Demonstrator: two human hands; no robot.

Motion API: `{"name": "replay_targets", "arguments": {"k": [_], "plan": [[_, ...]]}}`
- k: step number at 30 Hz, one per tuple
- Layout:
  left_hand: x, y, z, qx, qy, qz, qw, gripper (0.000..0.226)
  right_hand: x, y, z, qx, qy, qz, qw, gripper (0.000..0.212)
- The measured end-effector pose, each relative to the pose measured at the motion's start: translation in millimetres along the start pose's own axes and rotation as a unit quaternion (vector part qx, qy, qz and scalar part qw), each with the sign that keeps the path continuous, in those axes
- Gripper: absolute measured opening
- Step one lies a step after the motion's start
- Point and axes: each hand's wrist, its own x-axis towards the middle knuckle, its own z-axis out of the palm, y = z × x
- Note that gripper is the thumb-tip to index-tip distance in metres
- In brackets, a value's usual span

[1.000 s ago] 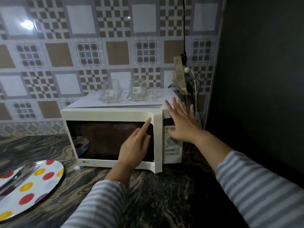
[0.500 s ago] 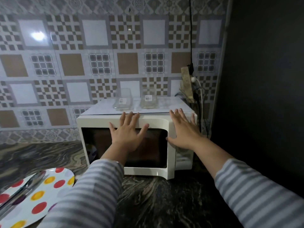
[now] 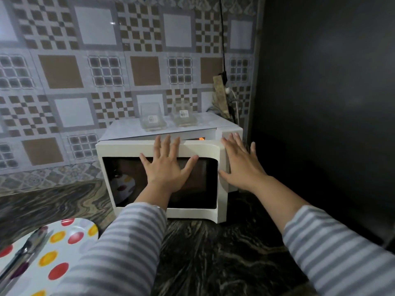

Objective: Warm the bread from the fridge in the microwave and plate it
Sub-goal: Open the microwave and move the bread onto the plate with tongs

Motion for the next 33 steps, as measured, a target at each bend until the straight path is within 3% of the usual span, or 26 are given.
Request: {"name": "replay_targets", "arguments": {"k": [9, 19, 33], "plan": [[-69.8, -10.0, -45.8, -0.043, -0.009, 0.005, 0.999, 0.102, -90.1, -43.6, -32.3, 0.016, 0.022, -0.07, 0.997, 0.079], [-157.8, -50.4, -128.5, 0.008, -0.049, 0.043, 0.998, 0.114, -145.1, -126.5, -55.8, 0.004, 0.04, -0.156, 0.987, 0.074], [-211.8, -158.6, -189.9, 0.053, -0.099, 0.051, 0.992, 0.102, -167.5, -263.5, -48.7, 0.002, 0.055, -0.164, 0.985, 0.077]]}}
